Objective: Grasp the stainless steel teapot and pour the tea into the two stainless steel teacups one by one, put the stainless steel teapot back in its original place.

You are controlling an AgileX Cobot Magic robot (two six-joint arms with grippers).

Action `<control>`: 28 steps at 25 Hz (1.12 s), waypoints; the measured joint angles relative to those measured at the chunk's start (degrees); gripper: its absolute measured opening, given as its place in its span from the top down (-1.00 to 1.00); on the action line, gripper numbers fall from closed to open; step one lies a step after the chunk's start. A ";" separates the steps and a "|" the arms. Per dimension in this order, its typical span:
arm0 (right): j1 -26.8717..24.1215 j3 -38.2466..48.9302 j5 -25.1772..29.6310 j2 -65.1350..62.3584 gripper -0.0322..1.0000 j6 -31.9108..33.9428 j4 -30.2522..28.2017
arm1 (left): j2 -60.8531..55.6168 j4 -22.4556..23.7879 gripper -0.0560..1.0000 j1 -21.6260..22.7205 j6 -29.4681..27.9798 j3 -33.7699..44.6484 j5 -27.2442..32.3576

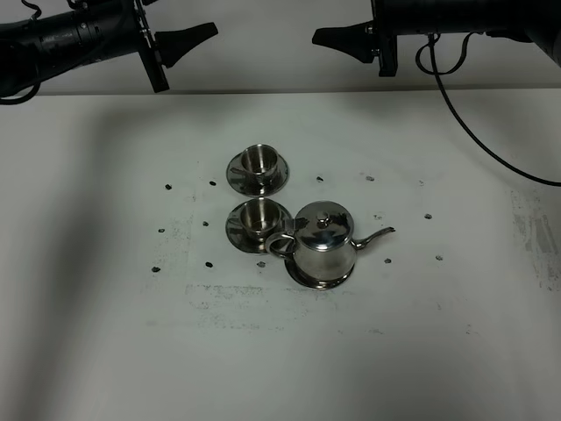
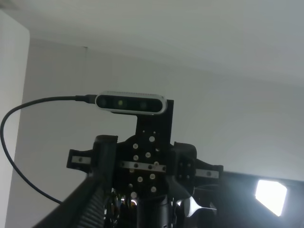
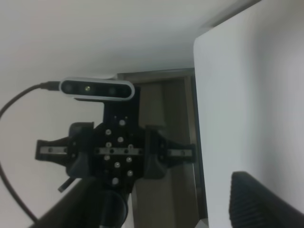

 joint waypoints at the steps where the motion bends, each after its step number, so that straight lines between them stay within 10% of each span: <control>1: 0.00 0.00 0.00 0.00 -0.21 -0.14 -0.05 | 0.00 -0.27 -0.10 0.00 0.00 0.00 0.00; 18: -0.34 0.00 3.23 0.00 -0.21 -10.53 0.15 | -0.78 -0.30 -0.10 1.32 3.86 0.00 0.00; 28: -11.51 0.00 6.56 -6.47 -0.21 -18.01 -4.37 | -22.68 30.78 -0.10 15.02 2.23 0.00 0.15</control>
